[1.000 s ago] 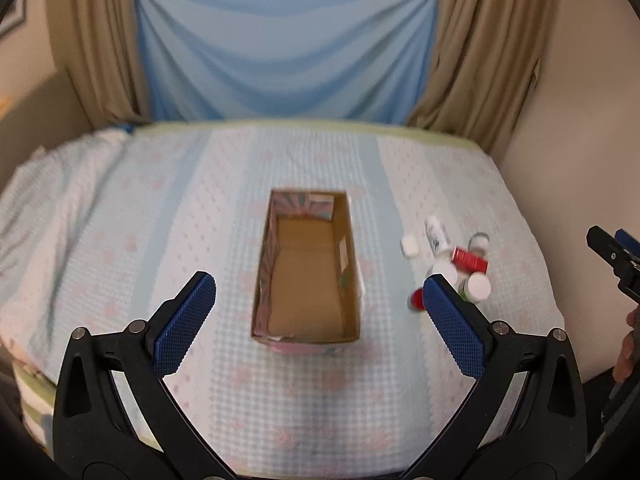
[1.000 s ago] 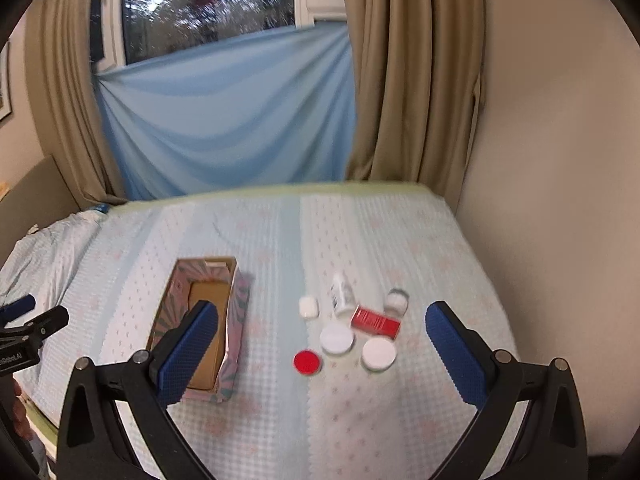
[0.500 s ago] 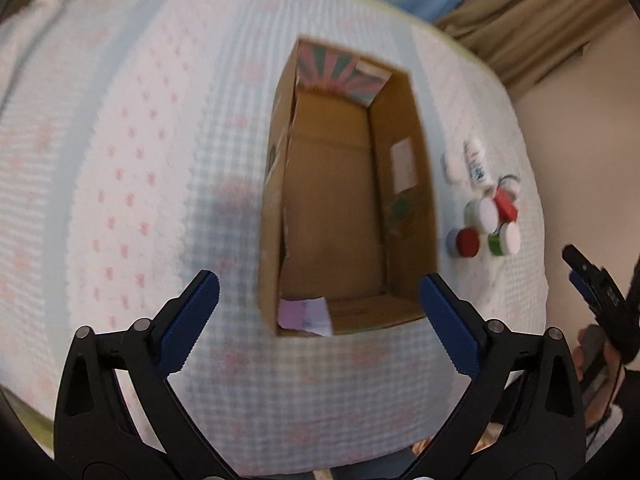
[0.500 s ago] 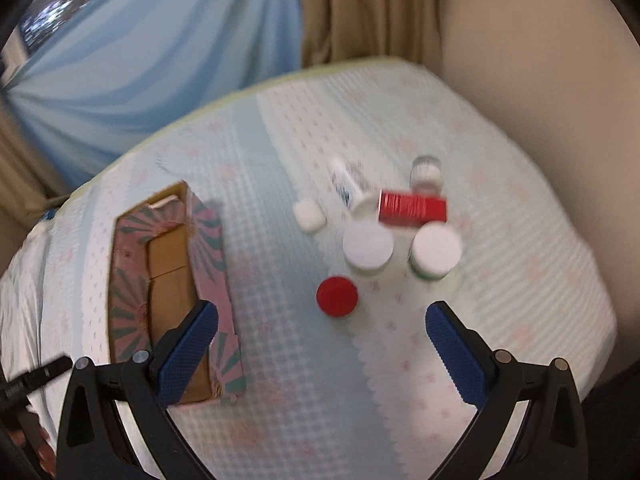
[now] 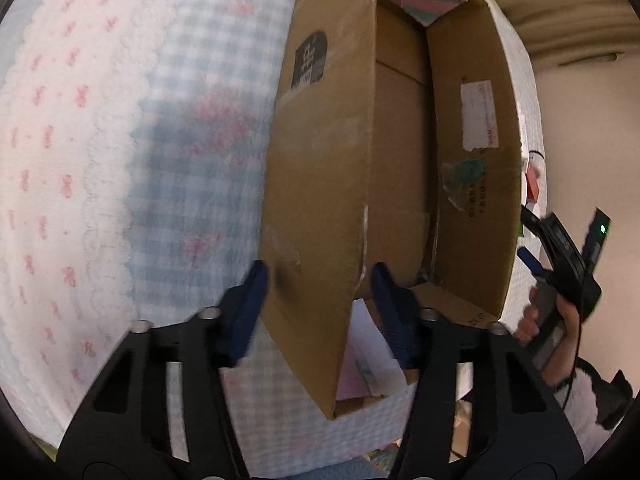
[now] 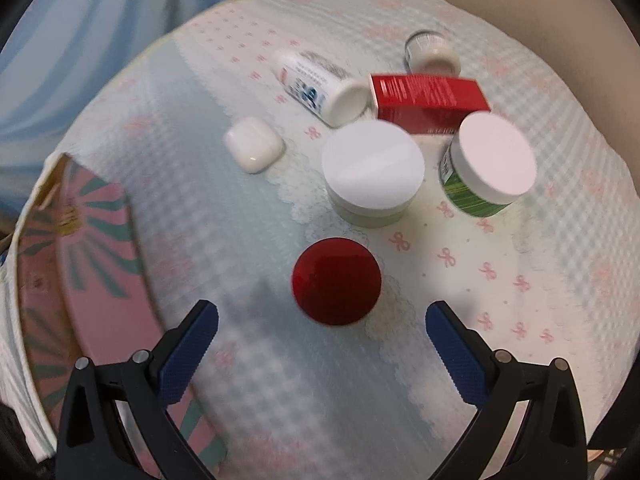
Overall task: Organize rigid objects
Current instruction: 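Grasp the cardboard box wall with the left gripper while the right gripper grasps the red lid, then carry the red lid into the box with the right gripper and release it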
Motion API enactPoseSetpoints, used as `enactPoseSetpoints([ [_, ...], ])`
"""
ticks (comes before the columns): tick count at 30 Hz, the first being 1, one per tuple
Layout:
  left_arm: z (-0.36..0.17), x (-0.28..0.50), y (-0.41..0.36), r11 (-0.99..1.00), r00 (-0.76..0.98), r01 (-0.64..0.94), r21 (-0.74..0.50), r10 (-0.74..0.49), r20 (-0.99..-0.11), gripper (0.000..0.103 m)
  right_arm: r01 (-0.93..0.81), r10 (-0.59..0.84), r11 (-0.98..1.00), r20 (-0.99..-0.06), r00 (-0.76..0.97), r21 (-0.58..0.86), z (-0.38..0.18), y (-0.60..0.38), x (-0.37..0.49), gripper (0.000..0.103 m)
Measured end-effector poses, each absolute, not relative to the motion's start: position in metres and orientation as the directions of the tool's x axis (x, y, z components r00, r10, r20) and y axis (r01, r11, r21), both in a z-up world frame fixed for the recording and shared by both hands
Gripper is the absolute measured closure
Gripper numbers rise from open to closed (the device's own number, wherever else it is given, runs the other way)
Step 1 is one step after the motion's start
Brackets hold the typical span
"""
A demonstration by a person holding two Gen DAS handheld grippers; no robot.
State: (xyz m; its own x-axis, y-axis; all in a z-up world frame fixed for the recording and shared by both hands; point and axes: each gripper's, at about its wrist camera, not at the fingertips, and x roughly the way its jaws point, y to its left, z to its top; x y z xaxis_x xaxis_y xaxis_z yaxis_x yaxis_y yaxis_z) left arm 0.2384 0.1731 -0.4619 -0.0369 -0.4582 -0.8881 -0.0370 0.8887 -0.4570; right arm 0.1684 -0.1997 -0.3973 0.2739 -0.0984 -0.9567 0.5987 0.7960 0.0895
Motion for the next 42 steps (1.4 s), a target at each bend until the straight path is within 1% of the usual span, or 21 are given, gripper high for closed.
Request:
enactPoseSetpoints([
  [3, -0.466, 0.238, 0.175, 0.894, -0.038, -0.041, -0.446, -0.448, -0.893, 0.067, 0.623, -0.116, 0.779, -0.962, 0.248, 0.067, -0.412, -0.204, 0.177, 0.000],
  [4, -0.467, 0.238, 0.177, 0.894, -0.038, -0.047, -0.445, -0.447, -0.894, 0.071, 0.632, -0.127, 0.773, -0.962, 0.240, 0.056, -0.415, -0.206, 0.178, 0.000],
  [5, -0.467, 0.238, 0.180, 0.893, -0.040, -0.053, -0.447, -0.449, -0.893, 0.073, 0.639, -0.135, 0.768, -0.962, 0.236, 0.049, -0.417, -0.207, 0.179, 0.000],
  [7, -0.467, 0.238, 0.185, 0.887, -0.042, -0.058, -0.457, -0.460, -0.887, 0.073, 0.654, -0.149, 0.756, -0.964, 0.220, 0.033, -0.422, -0.211, 0.181, 0.000],
  [8, -0.467, 0.238, 0.186, 0.888, -0.043, -0.055, -0.457, -0.459, -0.887, 0.073, 0.659, -0.152, 0.751, -0.965, 0.213, 0.027, -0.424, -0.212, 0.182, 0.007],
  [9, -0.467, 0.238, 0.186, 0.890, -0.044, -0.048, -0.453, -0.455, -0.889, 0.073, 0.664, -0.150, 0.747, -0.967, 0.205, 0.025, -0.428, -0.214, 0.183, 0.018],
  [13, -0.464, 0.239, 0.186, 0.891, -0.047, -0.040, -0.451, -0.453, -0.890, 0.073, 0.681, -0.134, 0.732, -0.975, 0.178, 0.024, -0.440, -0.221, 0.186, 0.039],
  [15, -0.465, 0.239, 0.186, 0.891, -0.048, -0.041, -0.453, -0.455, -0.889, 0.073, 0.679, -0.113, 0.732, -0.974, 0.197, 0.052, -0.445, -0.224, 0.188, 0.051],
  [16, -0.465, 0.239, 0.186, 0.892, -0.047, -0.040, -0.451, -0.452, -0.891, 0.073, 0.676, -0.107, 0.735, -0.973, 0.206, 0.062, -0.445, -0.224, 0.190, 0.052],
  [19, -0.465, 0.241, 0.186, 0.892, -0.046, -0.041, -0.450, -0.452, -0.891, 0.073, 0.666, -0.130, 0.745, -0.973, 0.193, 0.033, -0.447, -0.220, 0.193, 0.052],
  [23, -0.466, 0.241, 0.185, 0.890, -0.039, -0.047, -0.453, -0.455, -0.890, 0.073, 0.670, -0.114, 0.741, -0.971, 0.210, 0.057, -0.445, -0.222, 0.190, 0.052],
  [28, -0.465, 0.236, 0.185, 0.888, -0.030, -0.057, -0.456, -0.458, -0.889, 0.073, 0.652, -0.090, 0.753, -0.968, 0.234, 0.088, -0.419, -0.224, 0.181, 0.052],
  [32, -0.464, 0.232, 0.187, 0.888, -0.026, -0.065, -0.455, -0.457, -0.889, 0.073, 0.617, -0.076, 0.779, -0.959, 0.273, 0.114, -0.374, -0.219, 0.190, 0.053],
  [36, -0.463, 0.230, 0.188, 0.889, -0.021, -0.067, -0.454, -0.456, -0.890, 0.073, 0.522, -0.084, 0.845, -0.936, 0.343, 0.116, -0.310, -0.206, 0.216, 0.052],
  [39, -0.462, 0.229, 0.189, 0.888, -0.016, -0.072, -0.454, -0.457, -0.890, 0.073, 0.407, -0.048, 0.904, -0.914, 0.403, 0.132, -0.264, -0.187, 0.252, 0.052],
  [42, -0.461, 0.228, 0.188, 0.889, -0.011, -0.073, -0.451, -0.453, -0.891, 0.073, 0.286, -0.003, 0.949, -0.901, 0.433, 0.134, -0.245, -0.156, 0.286, 0.052],
])
